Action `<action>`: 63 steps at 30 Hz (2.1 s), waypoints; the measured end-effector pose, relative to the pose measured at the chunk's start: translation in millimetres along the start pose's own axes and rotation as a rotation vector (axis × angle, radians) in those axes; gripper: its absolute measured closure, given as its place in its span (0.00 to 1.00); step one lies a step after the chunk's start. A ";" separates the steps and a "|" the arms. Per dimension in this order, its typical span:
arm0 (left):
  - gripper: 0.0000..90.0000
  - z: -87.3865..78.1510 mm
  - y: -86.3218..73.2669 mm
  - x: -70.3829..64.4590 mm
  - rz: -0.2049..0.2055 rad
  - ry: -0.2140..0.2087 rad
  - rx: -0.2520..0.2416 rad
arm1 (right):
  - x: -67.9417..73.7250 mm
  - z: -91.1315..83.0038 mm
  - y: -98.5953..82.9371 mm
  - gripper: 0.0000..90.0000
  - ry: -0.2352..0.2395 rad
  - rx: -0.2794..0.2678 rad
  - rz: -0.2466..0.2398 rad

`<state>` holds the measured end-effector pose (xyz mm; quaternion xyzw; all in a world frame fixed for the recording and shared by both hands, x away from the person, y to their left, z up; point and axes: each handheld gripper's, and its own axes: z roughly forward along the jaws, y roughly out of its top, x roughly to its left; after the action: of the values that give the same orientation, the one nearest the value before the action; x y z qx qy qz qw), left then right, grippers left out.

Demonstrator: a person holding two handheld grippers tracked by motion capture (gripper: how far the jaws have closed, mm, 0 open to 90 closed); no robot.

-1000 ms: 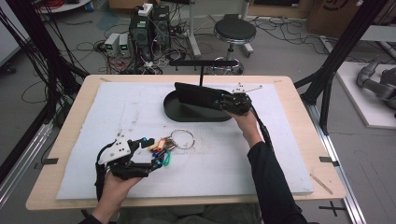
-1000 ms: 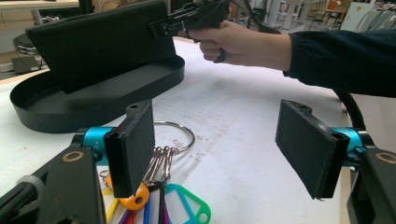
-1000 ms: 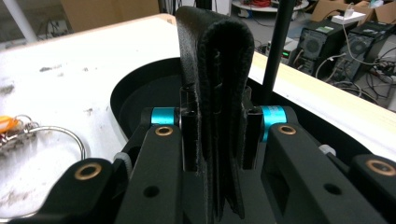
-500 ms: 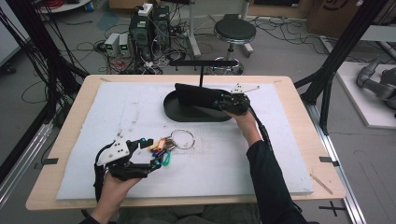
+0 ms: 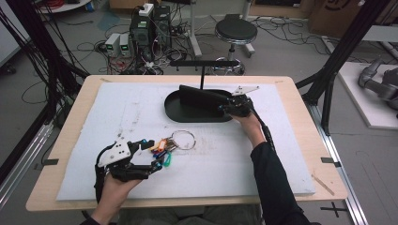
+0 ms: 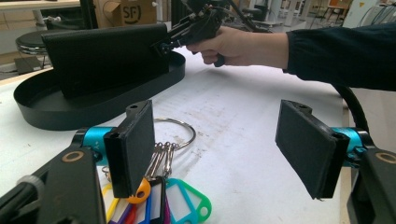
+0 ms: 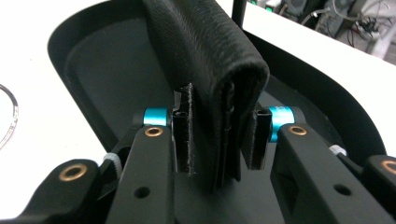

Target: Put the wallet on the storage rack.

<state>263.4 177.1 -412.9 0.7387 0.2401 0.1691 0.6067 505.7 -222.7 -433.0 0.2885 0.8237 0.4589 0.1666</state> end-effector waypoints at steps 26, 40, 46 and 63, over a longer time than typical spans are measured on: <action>0.32 4.4 -1.8 2.5 -0.013 -0.004 0.016 | -1.2 -21.6 7.1 0.50 -0.115 0.005 0.020; 0.32 6.5 -0.9 4.9 -0.014 0.003 0.022 | -4.8 -53.2 0.1 0.42 -0.108 -0.046 0.073; 0.32 6.9 -0.5 8.8 -0.015 0.022 0.029 | 0.7 -80.0 -2.4 0.39 -0.092 -0.101 0.081; 0.32 -0.4 -1.0 25.8 0.007 0.108 0.043 | 46.5 -158.9 -29.7 0.35 -0.110 -0.218 0.086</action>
<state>284.4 192.1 -414.8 0.7421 0.2735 0.2055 0.5765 374.2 -310.6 -375.5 0.3287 0.7455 0.5358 0.2219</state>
